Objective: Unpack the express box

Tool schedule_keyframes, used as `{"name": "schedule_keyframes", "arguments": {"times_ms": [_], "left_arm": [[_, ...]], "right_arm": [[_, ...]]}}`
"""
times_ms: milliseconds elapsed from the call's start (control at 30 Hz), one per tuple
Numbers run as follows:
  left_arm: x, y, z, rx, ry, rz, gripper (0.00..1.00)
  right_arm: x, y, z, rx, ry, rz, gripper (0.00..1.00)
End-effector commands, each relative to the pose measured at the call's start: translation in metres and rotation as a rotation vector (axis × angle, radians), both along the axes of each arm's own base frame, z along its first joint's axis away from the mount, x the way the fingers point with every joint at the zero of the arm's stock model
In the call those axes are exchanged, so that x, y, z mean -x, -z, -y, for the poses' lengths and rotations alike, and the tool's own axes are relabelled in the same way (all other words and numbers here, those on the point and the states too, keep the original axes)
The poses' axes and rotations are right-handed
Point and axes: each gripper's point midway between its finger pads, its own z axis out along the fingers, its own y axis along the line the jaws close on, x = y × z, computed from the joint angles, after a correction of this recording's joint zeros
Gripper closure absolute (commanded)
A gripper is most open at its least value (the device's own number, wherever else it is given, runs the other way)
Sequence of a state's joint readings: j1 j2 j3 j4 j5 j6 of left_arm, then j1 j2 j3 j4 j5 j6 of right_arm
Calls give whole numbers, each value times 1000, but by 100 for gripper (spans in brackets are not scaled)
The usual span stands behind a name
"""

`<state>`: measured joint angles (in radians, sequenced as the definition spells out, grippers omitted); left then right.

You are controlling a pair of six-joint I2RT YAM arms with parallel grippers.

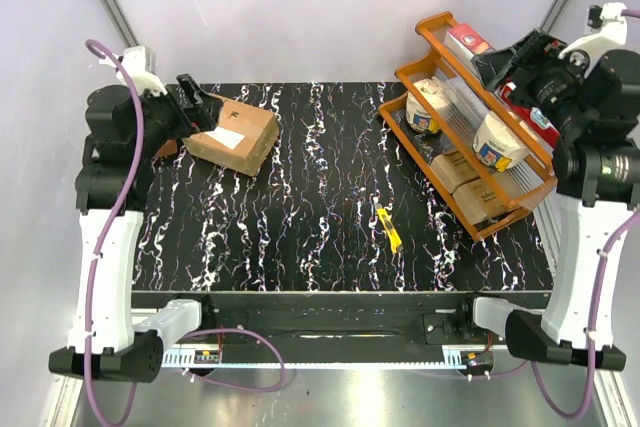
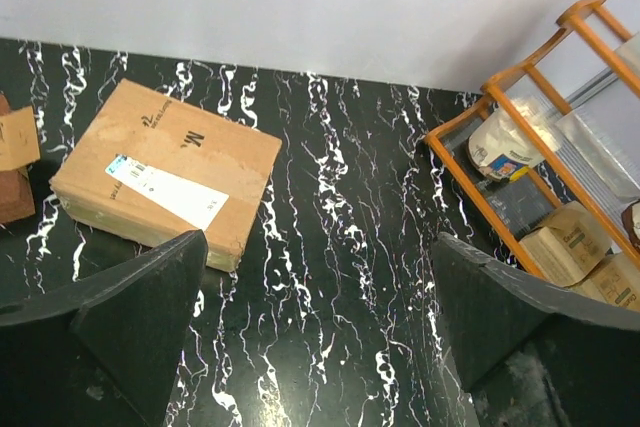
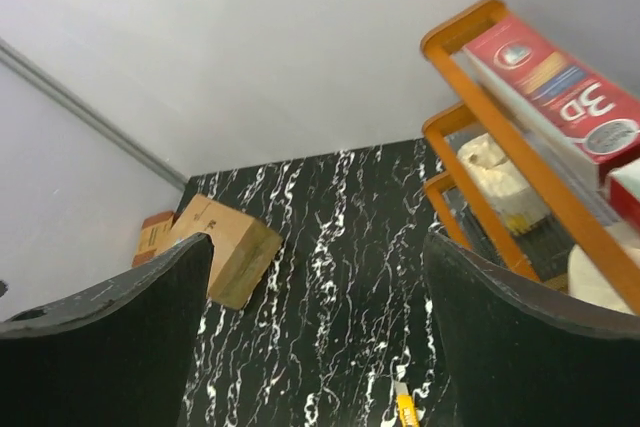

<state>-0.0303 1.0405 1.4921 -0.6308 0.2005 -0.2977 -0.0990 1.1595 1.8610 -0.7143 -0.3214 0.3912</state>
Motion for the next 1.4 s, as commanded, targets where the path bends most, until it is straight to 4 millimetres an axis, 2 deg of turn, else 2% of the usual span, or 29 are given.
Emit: {"name": "schedule_keyframes", "arguments": {"times_ms": [0,67,133,167,233,267,333,367,400,433,467,500,533,567,600,633,667,700,767,800,867,900,967,1000,1133,1167,1233,1267,1367], "left_arm": [[-16,-21,-3,19,-26,74,1],[-24,-18,-13,22,-85,67,1],[-38,-7,-23,-5,-139,39,1],[-45,-2,-26,-15,-156,27,1],[-65,16,-36,-41,-211,-30,1],[-72,24,-43,-49,-246,-60,1],[-97,42,-52,-47,-296,-127,1],[-105,49,-53,-42,-301,-148,1],[-122,64,-55,-33,-310,-187,1],[-131,71,-52,-11,-304,-205,1],[-142,74,-50,4,-299,-203,1],[-158,92,-61,19,-323,-236,1],[-167,98,-64,53,-339,-247,1],[-180,100,-66,71,-342,-236,1],[-196,114,-67,79,-340,-254,1],[-206,119,-71,90,-352,-251,1],[-218,119,-75,97,-366,-228,1],[-232,130,-80,97,-384,-234,1],[-249,129,-97,104,-433,-185,1],[-260,138,-100,103,-435,-185,1],[-275,139,-107,99,-423,-140,1],[-286,150,-109,95,-421,-149,1],[-296,160,-115,91,-408,-157,1],[-304,173,-117,87,-408,-174,1],[-315,210,-130,74,-453,-222,1],[-319,225,-129,71,-441,-243,1],[-321,239,-119,75,-371,-273,1],[-320,255,-115,72,-344,-310,1],[-308,279,-104,70,-281,-381,1]], "right_arm": [[-9,-6,-28,-44,-176,13,11],[-15,0,-42,-65,-247,0,12],[-20,8,-57,-27,-277,-2,12],[-17,16,-88,-2,-355,-17,12],[-23,31,-112,43,-365,-40,12],[-23,47,-141,74,-439,-70,12],[-29,66,-162,111,-466,-106,12],[-36,88,-179,133,-491,-157,12],[-34,99,-195,154,-512,-176,12],[-35,110,-205,185,-526,-188,12],[-40,133,-216,215,-537,-229,12],[-38,142,-231,243,-547,-223,12],[-40,151,-238,271,-549,-221,12],[-43,177,-246,300,-553,-257,11],[-42,182,-259,309,-569,-237,11],[-43,193,-263,318,-575,-247,11],[-44,215,-268,332,-581,-286,11],[-46,221,-271,328,-587,-290,11],[-47,244,-275,339,-600,-332,11],[-48,248,-277,337,-607,-329,11],[-48,260,-279,345,-614,-347,11],[-49,263,-280,346,-617,-353,11],[-50,271,-281,353,-619,-368,10],[-50,272,-281,356,-621,-370,10],[-54,282,-281,366,-608,-391,9],[-55,283,-280,368,-605,-392,9],[-57,286,-281,372,-596,-399,9],[-57,285,-281,372,-596,-398,9],[-58,288,-282,370,-595,-408,8]]}}
